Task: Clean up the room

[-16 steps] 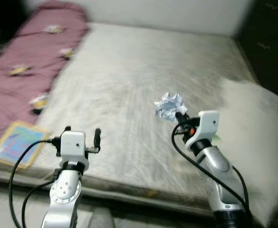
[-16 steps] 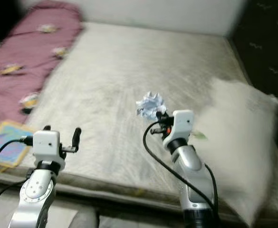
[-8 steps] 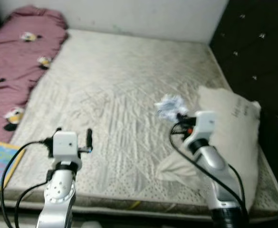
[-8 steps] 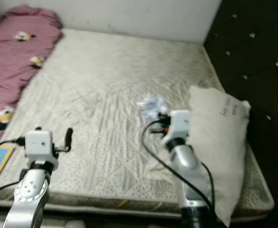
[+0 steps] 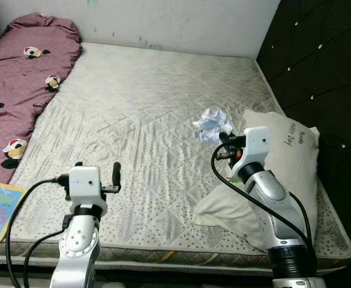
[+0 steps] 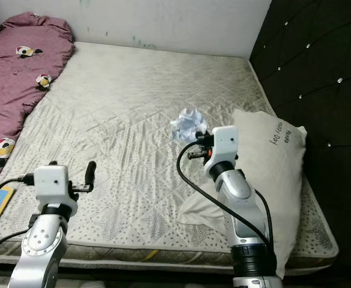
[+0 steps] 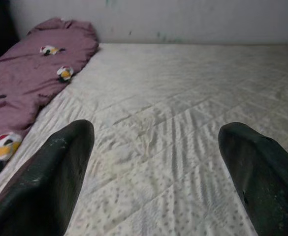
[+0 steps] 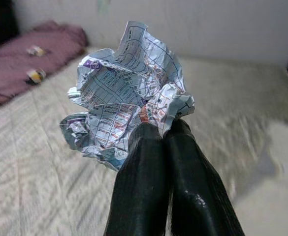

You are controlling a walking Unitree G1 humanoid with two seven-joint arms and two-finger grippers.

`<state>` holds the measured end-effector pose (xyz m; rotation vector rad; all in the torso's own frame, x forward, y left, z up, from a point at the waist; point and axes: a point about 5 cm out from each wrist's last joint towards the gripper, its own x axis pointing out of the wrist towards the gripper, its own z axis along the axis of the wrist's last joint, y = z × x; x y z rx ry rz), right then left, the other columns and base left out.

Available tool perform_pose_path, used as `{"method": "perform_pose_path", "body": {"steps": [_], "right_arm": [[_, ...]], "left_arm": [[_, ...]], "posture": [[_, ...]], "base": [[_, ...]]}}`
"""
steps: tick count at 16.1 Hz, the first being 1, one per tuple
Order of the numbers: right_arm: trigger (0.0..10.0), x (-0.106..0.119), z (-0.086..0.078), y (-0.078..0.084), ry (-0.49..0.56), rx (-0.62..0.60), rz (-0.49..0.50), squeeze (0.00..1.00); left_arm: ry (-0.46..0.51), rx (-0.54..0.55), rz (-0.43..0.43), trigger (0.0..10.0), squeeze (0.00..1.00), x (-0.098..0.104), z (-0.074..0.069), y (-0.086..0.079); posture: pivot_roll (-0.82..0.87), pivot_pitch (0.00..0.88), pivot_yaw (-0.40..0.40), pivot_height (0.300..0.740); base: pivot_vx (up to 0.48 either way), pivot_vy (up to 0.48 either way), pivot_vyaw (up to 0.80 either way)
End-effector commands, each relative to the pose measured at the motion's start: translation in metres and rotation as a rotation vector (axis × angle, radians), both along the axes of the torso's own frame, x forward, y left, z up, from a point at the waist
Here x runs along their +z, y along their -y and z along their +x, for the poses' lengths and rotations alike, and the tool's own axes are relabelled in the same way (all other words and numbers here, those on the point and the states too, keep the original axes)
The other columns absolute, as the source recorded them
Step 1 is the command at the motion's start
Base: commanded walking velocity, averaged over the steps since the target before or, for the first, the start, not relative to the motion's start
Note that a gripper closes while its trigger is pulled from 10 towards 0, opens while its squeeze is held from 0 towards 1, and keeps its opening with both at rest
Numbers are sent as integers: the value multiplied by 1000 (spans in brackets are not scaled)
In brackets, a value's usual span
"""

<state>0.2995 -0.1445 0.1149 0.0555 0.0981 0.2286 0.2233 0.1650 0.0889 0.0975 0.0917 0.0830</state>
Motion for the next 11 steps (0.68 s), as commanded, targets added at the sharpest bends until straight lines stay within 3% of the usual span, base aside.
{"method": "perform_pose_path", "body": {"steps": [1, 6, 11], "right_arm": [[10000, -13, -4, 9, -77, -24, -14, 0], [10000, -17, -23, -2, -112, 80, -38, 0], [10000, -28, -21, -6, -59, -47, -82, 0]], "left_arm": [[-12, 16, -2, 10000, 0, -2, -3, -2], [-11, -56, -91, 10000, 0, -3, -1, 2], [3, -86, -149, 10000, 0, 2, 1, 8]], "posture": [[42, 0, -37, 740], [29, 0, -46, 740], [60, 0, -76, 740]], "base": [[0, 480, 0], [0, 478, 0], [0, 472, 0]]}}
